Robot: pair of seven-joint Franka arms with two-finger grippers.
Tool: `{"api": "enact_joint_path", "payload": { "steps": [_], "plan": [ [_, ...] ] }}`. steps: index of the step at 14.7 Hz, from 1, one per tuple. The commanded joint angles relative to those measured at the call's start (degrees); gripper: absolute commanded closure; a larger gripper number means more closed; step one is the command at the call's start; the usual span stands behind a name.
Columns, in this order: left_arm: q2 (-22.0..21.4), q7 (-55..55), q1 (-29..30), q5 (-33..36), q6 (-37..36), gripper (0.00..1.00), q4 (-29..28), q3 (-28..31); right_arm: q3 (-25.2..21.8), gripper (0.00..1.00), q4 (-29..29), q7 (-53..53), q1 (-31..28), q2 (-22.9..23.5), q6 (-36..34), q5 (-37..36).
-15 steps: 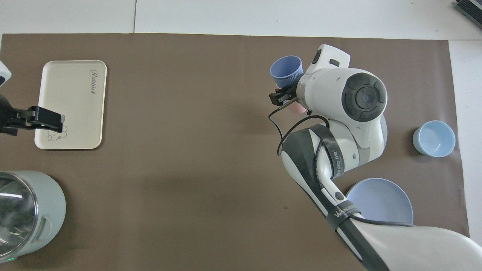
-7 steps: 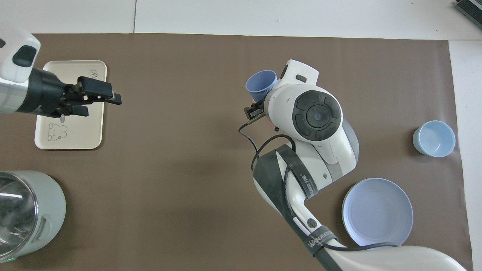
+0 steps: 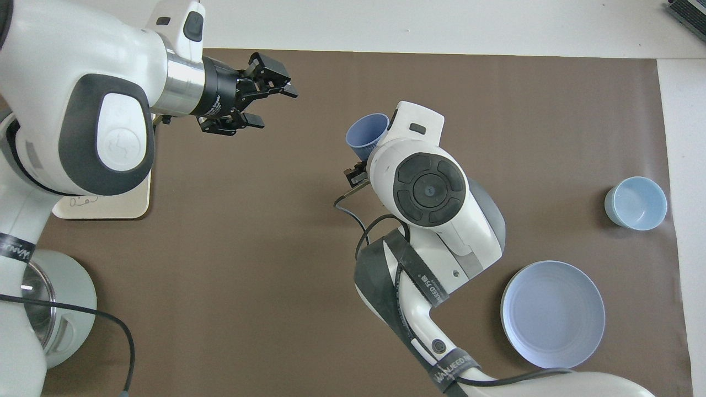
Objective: Place cup on tray
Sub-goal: 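Reach the left gripper toward the blue cup held by the right gripper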
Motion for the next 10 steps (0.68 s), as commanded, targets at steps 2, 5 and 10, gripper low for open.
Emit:
{"api": "enact_joint_path", "payload": {
  "steps": [2,5,10],
  "plan": [
    [1.62,-2.66,-5.69,-1.06,4.78,0.20,-0.46,0.82,0.01,1.00,-0.87,1.51,0.25,-0.93,-0.52,-2.43],
    [1.62,-2.75,-8.59,-0.53,6.81,0.23,-3.45,0.90,0.01,1.00,-0.87,1.51,0.16,-0.84,-0.43,-2.43],
    [0.74,-2.75,-11.41,-0.35,6.55,0.40,-7.67,0.90,-0.07,1.00,-0.87,1.51,0.16,-0.84,-0.35,-2.43]
  ]
}}
